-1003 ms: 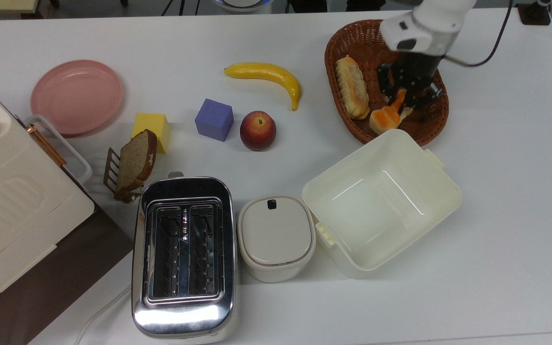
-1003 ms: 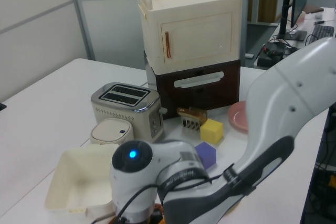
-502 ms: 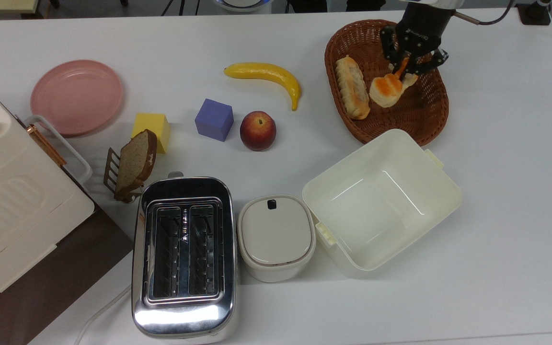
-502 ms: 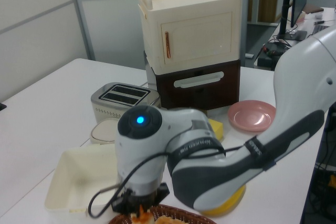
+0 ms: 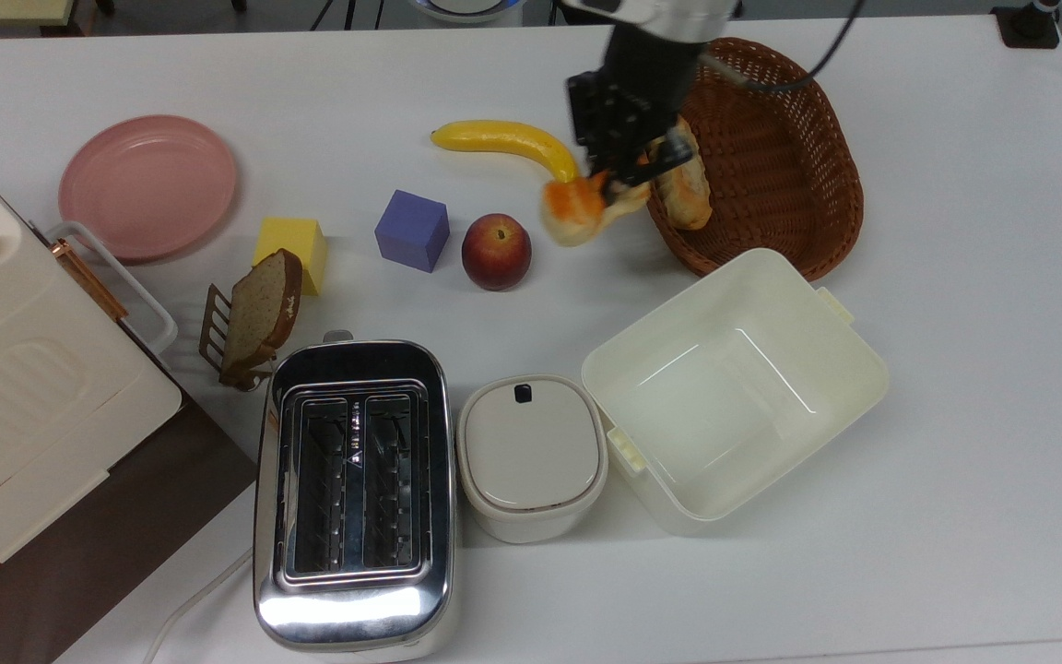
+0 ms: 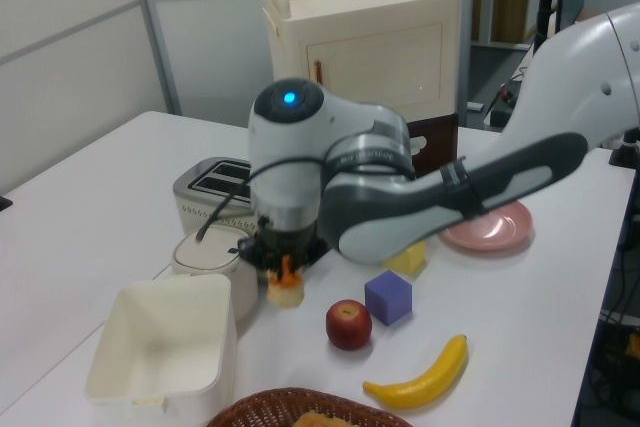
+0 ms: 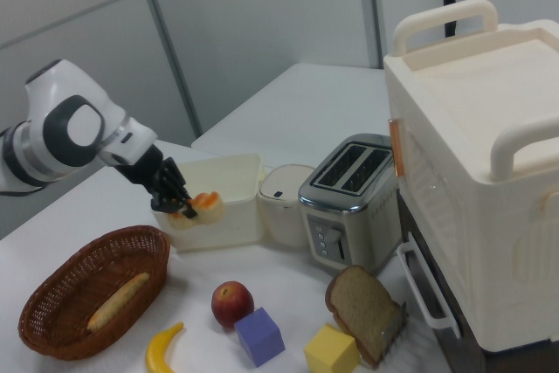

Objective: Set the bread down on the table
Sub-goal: 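Carry the bun out of the basket toward the apple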

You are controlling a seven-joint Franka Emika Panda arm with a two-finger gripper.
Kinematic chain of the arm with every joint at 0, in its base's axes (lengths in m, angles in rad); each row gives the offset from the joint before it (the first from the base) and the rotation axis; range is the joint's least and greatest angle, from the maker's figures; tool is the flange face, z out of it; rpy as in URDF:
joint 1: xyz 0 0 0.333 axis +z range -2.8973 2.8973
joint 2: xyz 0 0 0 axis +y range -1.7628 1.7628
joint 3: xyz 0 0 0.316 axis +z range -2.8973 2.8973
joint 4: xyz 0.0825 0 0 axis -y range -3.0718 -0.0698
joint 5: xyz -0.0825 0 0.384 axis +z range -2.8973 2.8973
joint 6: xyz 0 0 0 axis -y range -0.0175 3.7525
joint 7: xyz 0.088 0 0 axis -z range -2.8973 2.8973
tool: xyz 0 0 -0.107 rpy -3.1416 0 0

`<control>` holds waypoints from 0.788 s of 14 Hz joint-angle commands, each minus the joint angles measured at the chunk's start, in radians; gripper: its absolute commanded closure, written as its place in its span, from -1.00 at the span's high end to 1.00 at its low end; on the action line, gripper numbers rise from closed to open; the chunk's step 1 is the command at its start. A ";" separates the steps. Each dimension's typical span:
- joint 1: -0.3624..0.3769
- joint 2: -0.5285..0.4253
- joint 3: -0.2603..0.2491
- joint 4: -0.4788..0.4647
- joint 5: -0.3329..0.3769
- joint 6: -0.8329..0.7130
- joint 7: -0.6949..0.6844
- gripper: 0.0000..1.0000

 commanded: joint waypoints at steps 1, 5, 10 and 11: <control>-0.074 0.035 -0.005 0.018 0.001 0.049 -0.031 -1.00; -0.107 0.057 -0.005 0.016 0.001 0.091 -0.043 -0.98; -0.108 0.062 -0.005 0.018 0.012 0.083 -0.040 1.00; -0.108 0.062 -0.006 0.018 0.025 0.082 -0.042 1.00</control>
